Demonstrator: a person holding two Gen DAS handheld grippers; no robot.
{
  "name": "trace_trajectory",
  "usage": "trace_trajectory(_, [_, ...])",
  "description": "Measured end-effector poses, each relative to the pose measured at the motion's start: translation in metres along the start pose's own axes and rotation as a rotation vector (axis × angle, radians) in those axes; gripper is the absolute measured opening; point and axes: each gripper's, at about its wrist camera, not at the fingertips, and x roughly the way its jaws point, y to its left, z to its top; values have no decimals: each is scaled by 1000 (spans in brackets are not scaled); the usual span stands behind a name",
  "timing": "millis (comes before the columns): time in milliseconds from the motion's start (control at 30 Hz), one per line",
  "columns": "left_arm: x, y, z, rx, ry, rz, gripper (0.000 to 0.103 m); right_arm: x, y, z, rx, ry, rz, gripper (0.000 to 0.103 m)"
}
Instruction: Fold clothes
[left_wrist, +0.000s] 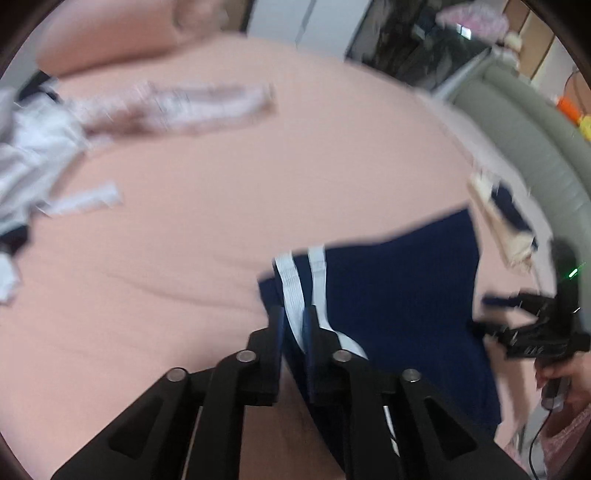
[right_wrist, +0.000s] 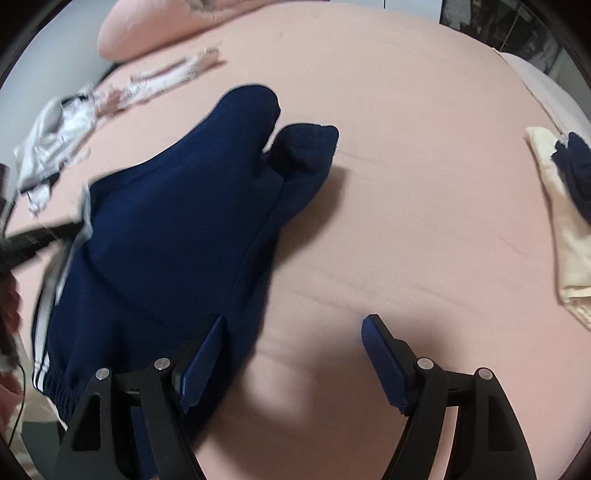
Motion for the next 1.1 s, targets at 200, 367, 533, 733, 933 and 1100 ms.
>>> trace_trajectory(200, [-6, -24, 7, 150, -38, -54, 13, -35, 2, 20, 4, -133, 33, 76])
trace_trajectory(367, [47, -30, 1, 179, 103, -21, 12, -6, 27, 74, -57, -169, 29, 76])
trace_trajectory(533, [21, -22, 8, 110, 31, -64, 13, 36, 66, 141, 9, -190, -142, 75])
trace_trajectory(733, [14, -57, -31, 250, 98, -95, 13, -23, 52, 62, -65, -170, 52, 76])
trace_trajectory(933, [-2, -72, -66, 299, 117, -27, 13, -26, 81, -55, -195, -10, 122, 76])
trace_trajectory(1100, [-20, -60, -75, 231, 94, -56, 13, -52, 61, -78, -78, -64, 146, 76])
